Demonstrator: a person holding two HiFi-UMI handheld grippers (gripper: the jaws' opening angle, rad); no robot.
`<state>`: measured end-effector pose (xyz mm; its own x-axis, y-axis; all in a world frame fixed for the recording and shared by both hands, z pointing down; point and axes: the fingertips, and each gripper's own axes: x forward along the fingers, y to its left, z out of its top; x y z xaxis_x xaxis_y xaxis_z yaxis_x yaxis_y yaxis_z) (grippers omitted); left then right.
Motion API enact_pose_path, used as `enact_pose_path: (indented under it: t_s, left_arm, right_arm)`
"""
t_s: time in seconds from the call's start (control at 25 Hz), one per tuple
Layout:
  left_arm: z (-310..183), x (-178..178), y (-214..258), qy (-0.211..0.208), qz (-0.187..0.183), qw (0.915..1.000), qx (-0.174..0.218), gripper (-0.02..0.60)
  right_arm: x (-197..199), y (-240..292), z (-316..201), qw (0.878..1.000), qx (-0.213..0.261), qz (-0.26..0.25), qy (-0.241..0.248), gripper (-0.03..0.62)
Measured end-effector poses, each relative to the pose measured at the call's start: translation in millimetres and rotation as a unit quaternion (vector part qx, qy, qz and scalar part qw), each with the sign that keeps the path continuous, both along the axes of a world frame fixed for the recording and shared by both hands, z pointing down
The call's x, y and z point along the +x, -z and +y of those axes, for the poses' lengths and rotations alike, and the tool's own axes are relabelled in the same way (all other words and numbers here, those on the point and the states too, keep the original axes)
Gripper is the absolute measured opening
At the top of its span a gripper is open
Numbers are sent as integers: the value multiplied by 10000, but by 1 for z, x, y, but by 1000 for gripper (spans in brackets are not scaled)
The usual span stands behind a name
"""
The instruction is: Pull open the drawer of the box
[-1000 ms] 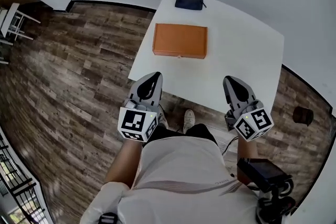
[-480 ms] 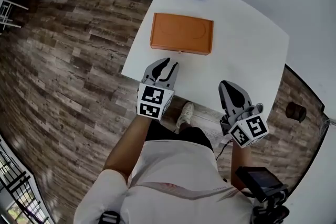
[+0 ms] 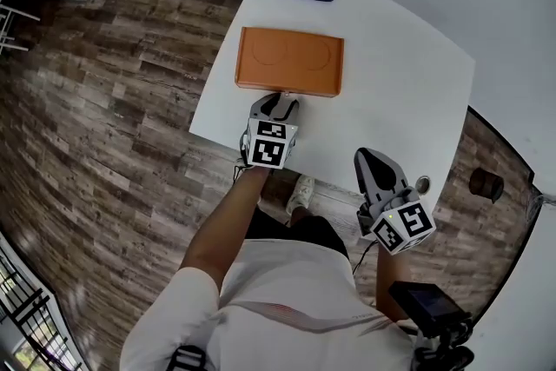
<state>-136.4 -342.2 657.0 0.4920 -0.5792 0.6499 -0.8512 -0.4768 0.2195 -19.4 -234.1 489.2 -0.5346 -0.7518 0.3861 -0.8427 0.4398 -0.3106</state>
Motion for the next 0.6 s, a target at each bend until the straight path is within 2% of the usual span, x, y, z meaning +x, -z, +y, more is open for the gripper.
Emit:
enact_pose_path:
  t_s: [0.28,0.44,0.6]
  left_arm:
    - [-9,1,-8,373,118,9990,-210,163]
    - [-10,-1,-10,501,39,9985,-208,100]
    - [-12,0,-9,598,73,9979,-250,98]
  right_arm:
    - [8,-10,5,9999,-112,-33,-54,-2]
    - [9,-9,7,9999,-118,-50,-44,-2]
    - [10,-11,8,9999,-135,-50,-46,-2]
